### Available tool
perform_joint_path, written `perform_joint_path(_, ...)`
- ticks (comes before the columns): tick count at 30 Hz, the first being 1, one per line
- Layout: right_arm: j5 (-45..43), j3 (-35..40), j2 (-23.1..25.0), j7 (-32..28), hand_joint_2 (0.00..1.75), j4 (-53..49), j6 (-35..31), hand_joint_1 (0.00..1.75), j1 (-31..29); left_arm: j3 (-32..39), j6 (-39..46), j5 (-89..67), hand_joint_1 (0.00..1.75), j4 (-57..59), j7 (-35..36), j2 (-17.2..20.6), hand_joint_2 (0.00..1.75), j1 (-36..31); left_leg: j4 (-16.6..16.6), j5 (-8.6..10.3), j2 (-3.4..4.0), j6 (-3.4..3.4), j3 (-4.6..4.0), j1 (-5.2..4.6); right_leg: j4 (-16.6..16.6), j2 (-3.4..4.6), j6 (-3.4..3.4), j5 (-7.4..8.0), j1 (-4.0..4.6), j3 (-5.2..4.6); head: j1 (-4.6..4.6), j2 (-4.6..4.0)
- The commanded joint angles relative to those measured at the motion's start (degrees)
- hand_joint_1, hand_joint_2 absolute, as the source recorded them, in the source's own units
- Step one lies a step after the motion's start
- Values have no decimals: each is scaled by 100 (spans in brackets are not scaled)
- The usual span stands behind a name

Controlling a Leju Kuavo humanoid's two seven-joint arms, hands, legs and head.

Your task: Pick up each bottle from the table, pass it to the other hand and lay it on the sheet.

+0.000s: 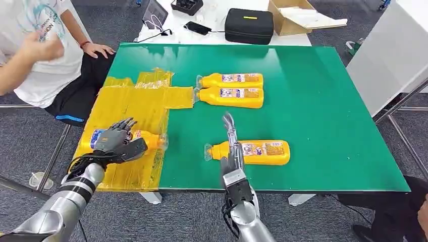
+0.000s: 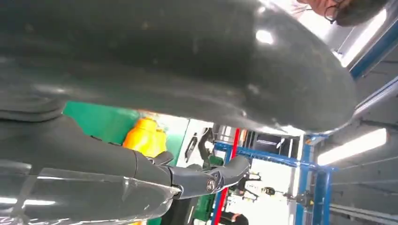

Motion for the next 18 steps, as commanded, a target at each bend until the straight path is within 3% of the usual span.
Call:
perform_joint_path(1,-125,-287,43,15,0,588,32,0,-319,702,-1742,1175,0,79,-595,54,0,262,-10,-3,16,5,32,-3,-10,12,-7,2,0,26,0,0)
perform_joint_path(6,-38,-222,3,15,0,716,-72,0,-369,1086,-2319,2666,0,-594,-648,-86,0,418,-15,-3,17,7,59,-1,-17,6,-9,4,3,58,2,0)
perform_joint_path(9,632,-171,-165,426,0,987,-398,0,-530,1728,-1703,3791,0,-1094,-648,-539,0,473,-13,2,-6,8,54,0,-16,-19,-7,1,4,59,0,0)
perform_joint_path(10,1080,-158,-338,899,0,1007,-512,0,-615,1978,-872,4087,0,-1576,-648,-762,0,570,-8,2,-9,6,48,-1,-11,-20,-6,-1,3,51,0,0)
perform_joint_path(11,1545,-114,-525,1416,175,1082,-484,0,-720,2135,-194,4377,0,-2085,-648,-883,175,689,-3,3,-22,7,39,3,-10,-33,-4,-2,6,46,0,0)
perform_joint_path(13,2296,-124,-912,2152,175,1157,-369,0,-955,2028,731,4487,0,-2841,-648,-891,175,932,-2,5,-23,10,36,2,-12,-36,-4,0,6,42,-2,0)
perform_joint_path(14,2419,-162,-1040,2291,175,1148,-259,0,-1037,1982,790,4551,0,-2944,-648,-853,175,990,-1,3,-27,13,34,2,-12,-42,-4,-2,6,45,4,0)
perform_joint_path(18,2408,-224,-1067,2293,175,1123,-190,0,-1043,1955,794,4584,0,-2962,-648,-832,175,1013,-1,-1,-12,11,36,0,-12,-26,-4,-1,4,39,2,0)
